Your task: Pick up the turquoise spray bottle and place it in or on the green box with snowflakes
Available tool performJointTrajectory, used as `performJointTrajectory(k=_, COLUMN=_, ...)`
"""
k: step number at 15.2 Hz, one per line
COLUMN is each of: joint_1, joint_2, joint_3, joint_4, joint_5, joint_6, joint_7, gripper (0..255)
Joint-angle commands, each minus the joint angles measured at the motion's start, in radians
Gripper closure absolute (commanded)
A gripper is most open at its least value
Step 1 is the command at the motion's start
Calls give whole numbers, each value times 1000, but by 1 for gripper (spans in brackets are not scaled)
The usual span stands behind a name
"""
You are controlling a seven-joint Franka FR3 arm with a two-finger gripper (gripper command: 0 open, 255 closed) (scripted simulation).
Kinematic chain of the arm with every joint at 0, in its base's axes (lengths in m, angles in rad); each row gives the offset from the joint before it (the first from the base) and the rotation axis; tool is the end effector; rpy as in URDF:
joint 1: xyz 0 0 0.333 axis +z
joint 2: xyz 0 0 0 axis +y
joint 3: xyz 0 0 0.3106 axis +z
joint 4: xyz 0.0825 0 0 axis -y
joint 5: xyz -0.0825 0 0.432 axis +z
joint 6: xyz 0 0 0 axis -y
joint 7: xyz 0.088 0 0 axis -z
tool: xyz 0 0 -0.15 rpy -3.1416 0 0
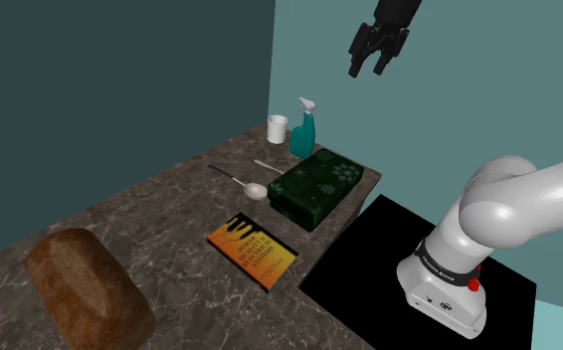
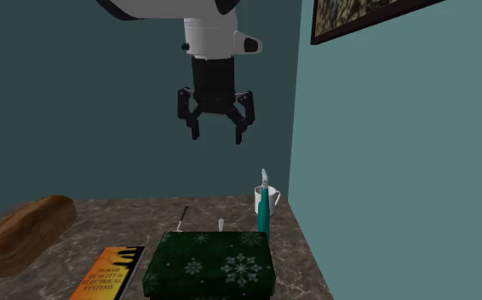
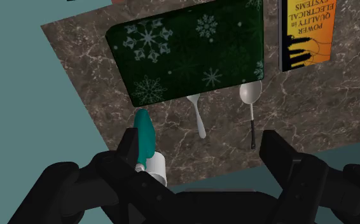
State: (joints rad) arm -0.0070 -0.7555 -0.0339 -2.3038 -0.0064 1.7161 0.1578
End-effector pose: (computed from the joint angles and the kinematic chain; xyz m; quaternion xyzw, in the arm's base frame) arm 0.3886 -0.0188 0.5745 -0.9919 0.0950 -0.0830 0.0136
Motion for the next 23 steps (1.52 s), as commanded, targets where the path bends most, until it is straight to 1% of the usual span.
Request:
performJointTrajectory(k=1, joint_1=0, joint_2=0, joint_3=0, joint_4=0, joint_5=0, joint_6=0, joint_7=0, gripper=0)
performJointTrajectory(k=6, joint_1=-2, joint_2=163, joint_3=-48, joint_4=30, joint_5=-26, joint_6=108, joint_7=-75, gripper=0)
performJointTrajectory(k=12, joint_1=-2, joint_2=379, joint_3=-100, joint_4=110, joint_5=-38, joint_6=216, joint_7=-163, gripper=0)
performJointTrajectory(k=18, joint_1=-4, joint_2=609, joint_3=-140, joint_4=235, joint_5=-26, joint_6=292, joint_7=-253, gripper=0)
performJointTrajectory(k=23, joint_1=-15, joint_2=808, joint_3=-160, joint_4=376, joint_5=-2, joint_6=326, joint_7=-327, gripper=0)
